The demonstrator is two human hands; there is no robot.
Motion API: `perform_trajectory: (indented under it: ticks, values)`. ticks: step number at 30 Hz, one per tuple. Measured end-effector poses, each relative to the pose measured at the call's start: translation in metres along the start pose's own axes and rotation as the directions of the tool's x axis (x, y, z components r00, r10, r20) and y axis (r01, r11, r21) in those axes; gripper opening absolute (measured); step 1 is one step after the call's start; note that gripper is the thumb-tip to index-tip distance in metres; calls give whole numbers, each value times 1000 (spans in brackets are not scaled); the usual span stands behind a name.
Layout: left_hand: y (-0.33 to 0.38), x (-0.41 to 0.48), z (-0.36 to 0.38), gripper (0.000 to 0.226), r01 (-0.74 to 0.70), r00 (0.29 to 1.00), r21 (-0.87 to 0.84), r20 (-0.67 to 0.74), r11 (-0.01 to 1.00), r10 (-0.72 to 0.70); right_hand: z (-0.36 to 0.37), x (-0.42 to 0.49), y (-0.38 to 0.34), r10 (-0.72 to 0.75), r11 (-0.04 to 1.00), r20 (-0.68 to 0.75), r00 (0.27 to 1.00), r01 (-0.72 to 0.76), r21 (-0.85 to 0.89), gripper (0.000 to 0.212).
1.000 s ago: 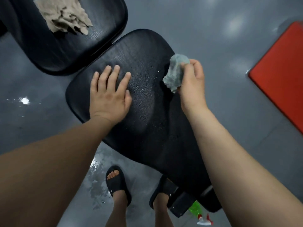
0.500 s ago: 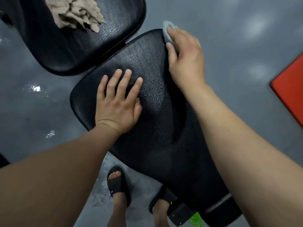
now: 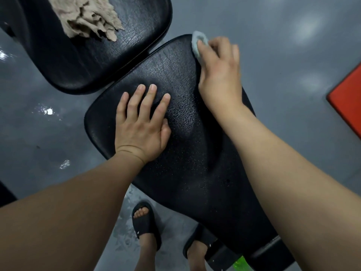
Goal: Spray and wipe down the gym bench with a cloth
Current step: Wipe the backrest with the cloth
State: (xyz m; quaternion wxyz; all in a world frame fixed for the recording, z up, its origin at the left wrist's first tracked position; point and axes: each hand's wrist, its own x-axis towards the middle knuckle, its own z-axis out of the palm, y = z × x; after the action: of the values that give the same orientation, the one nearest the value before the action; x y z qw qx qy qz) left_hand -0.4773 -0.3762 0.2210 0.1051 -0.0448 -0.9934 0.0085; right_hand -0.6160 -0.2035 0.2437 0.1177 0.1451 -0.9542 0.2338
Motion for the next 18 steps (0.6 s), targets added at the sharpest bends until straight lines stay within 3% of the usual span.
perform_trajectory:
  ticks: [3, 8, 13, 18]
  values:
    - [-1, 0, 1, 54, 0, 1000, 1, 3, 1000, 0, 8, 6, -14, 61, 998, -34, 998, -59, 38, 38]
    - [-1, -1, 1, 54, -1, 1000, 6, 0, 1000, 1, -4, -19, -17, -184, 983, 133, 974, 181, 32, 43]
    - [-1, -1, 0, 54, 1, 1000, 8, 4, 1000, -1, 6, 7, -16, 48, 999, -8, 999, -48, 13, 44]
    - [0, -1, 1, 54, 3, 1000, 7, -6, 1000, -3, 7, -2, -31, -295, 953, 157, 942, 279, 120, 41]
